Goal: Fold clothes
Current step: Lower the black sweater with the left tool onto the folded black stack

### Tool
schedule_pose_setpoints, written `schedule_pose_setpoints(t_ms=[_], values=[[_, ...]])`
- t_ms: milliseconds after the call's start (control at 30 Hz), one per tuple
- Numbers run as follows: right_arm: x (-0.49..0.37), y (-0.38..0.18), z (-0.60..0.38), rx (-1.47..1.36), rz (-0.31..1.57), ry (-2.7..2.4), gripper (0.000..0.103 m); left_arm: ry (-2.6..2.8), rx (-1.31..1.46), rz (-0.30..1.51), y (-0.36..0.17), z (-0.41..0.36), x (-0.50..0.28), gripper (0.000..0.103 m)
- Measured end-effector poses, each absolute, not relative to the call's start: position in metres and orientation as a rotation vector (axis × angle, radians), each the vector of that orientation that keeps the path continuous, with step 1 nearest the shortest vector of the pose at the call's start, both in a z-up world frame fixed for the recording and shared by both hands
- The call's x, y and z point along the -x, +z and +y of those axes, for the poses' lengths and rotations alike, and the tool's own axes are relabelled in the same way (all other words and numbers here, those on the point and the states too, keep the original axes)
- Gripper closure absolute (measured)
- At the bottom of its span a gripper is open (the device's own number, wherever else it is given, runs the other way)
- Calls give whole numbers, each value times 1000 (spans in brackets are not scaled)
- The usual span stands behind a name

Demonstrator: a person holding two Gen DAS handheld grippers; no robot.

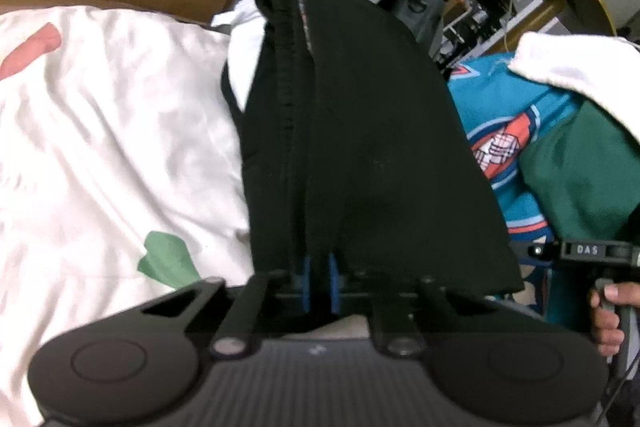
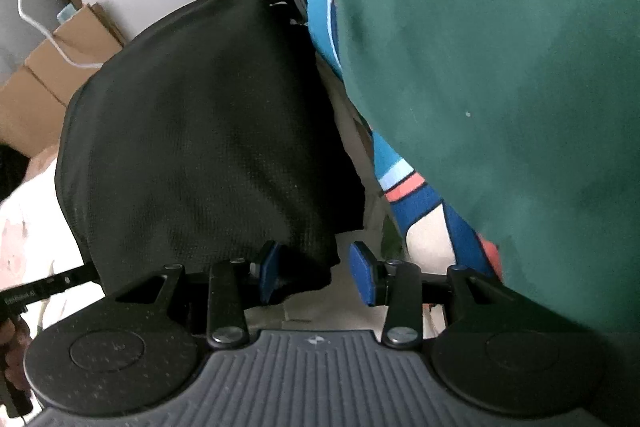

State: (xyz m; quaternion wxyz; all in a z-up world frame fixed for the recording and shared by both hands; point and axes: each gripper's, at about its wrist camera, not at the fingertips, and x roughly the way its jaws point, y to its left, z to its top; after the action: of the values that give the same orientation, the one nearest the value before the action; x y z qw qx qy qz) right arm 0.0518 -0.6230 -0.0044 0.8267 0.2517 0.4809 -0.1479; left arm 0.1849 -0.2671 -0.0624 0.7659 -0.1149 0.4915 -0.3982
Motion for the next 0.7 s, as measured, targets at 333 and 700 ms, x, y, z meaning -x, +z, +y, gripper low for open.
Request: schedule_pose_setpoints(t_ms=[333,700], values=[[-52,0,-616,-472,1000,-322,97,-845,206,1049,-55,-266,-187,102],[-62,7,-608,-336,1053,-382,91,-749,74,1065,-50,-277,-182,97]])
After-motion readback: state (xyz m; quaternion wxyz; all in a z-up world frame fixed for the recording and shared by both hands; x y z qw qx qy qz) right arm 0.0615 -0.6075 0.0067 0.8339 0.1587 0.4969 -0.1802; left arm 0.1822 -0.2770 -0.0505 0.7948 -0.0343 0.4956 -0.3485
